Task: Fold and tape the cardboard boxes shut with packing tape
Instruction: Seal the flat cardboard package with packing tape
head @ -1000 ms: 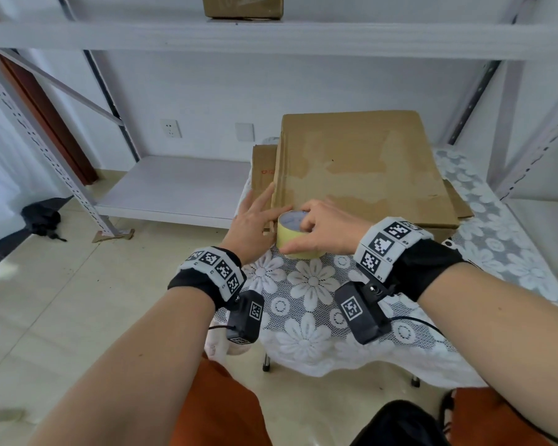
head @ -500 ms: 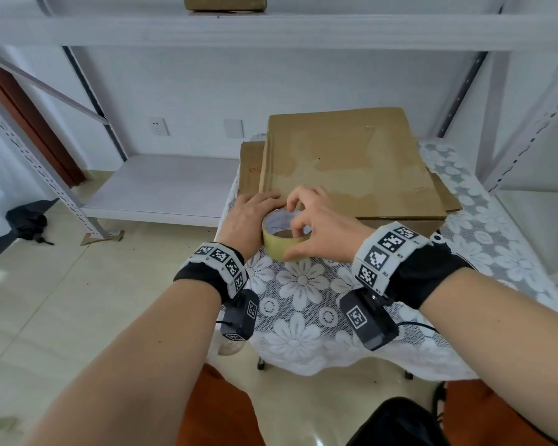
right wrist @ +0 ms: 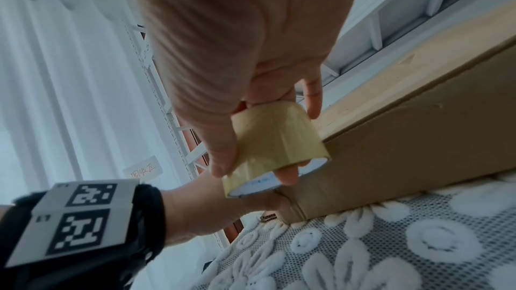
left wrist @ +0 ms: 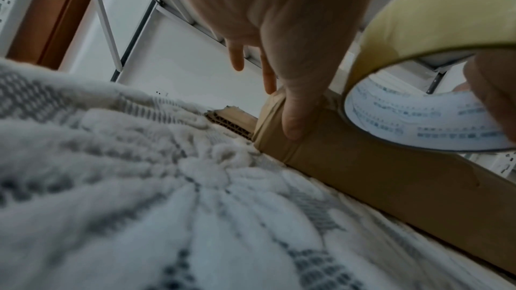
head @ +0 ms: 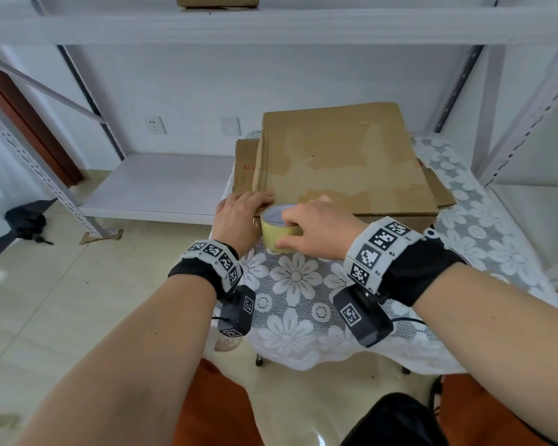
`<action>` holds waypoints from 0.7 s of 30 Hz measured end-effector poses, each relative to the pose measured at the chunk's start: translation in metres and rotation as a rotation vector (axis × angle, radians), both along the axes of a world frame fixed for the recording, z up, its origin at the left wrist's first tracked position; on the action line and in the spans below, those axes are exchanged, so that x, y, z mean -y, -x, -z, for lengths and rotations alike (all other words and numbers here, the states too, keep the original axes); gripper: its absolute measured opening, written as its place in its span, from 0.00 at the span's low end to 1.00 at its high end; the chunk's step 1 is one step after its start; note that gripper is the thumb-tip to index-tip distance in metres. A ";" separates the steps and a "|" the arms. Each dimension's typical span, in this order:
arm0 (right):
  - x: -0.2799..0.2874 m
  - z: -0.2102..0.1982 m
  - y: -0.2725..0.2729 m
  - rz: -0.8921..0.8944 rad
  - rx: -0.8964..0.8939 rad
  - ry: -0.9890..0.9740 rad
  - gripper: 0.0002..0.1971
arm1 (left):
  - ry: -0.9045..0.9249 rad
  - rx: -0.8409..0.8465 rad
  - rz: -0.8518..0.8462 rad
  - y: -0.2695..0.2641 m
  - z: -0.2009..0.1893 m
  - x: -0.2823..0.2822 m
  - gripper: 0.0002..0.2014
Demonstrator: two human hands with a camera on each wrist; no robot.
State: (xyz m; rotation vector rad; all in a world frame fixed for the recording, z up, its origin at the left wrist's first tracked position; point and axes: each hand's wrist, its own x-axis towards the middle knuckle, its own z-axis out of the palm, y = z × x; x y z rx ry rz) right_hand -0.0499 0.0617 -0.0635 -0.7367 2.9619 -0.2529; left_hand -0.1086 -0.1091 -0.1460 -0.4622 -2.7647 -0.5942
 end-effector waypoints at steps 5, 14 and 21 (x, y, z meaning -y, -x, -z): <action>0.000 0.001 0.000 0.020 -0.010 0.000 0.22 | 0.048 -0.011 -0.011 -0.002 -0.001 0.000 0.20; -0.004 -0.001 0.002 0.047 -0.004 -0.021 0.20 | 0.089 0.001 -0.047 -0.004 0.000 -0.004 0.22; -0.012 -0.009 -0.003 0.085 0.001 0.007 0.19 | 0.105 0.019 -0.058 -0.005 -0.002 -0.005 0.28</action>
